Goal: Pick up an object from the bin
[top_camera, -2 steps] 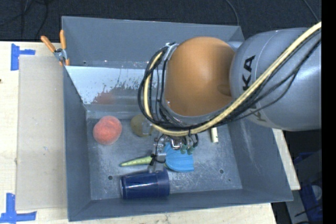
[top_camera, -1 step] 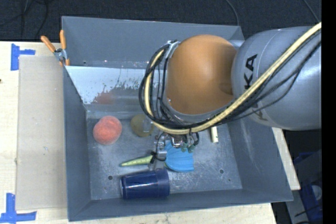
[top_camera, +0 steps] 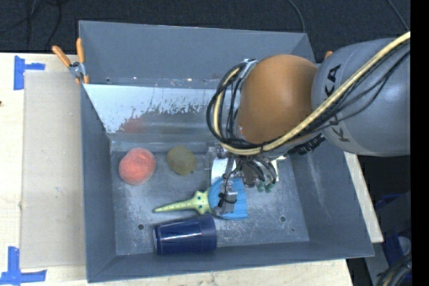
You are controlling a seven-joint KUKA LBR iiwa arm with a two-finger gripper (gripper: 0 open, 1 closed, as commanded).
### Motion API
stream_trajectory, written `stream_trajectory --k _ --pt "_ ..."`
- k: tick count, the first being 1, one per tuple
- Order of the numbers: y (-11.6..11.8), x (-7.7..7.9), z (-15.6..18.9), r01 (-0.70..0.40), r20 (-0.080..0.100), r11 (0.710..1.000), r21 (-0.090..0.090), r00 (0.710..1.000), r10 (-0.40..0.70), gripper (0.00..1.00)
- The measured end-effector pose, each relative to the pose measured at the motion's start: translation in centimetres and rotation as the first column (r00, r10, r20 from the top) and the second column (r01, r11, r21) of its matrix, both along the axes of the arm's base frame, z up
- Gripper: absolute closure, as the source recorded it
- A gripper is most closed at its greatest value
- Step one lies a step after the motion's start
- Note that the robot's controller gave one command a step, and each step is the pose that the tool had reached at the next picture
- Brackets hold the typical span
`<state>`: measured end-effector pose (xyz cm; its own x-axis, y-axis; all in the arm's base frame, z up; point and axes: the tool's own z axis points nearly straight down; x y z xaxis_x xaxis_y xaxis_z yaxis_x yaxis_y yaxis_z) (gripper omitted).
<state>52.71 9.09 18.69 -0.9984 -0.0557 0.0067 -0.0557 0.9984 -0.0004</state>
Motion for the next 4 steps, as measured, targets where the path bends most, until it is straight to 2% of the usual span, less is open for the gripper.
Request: stream_trajectory --k 1,2,3,4 --pt "-3.6 3.2 -2.8 -0.022 0.005 1.0 0.0 1.0 0.022 0.0" --pt "-4.6 3.1 -3.9 -0.135 -0.002 0.991 0.001 0.991 0.135 0.0" --pt "-3.5 0.2 -12.1 -0.182 -0.003 0.983 0.001 0.983 0.182 0.0" --pt "-4.1 0.1 -11.6 -0.324 0.002 0.946 0.004 0.946 0.324 1.0"
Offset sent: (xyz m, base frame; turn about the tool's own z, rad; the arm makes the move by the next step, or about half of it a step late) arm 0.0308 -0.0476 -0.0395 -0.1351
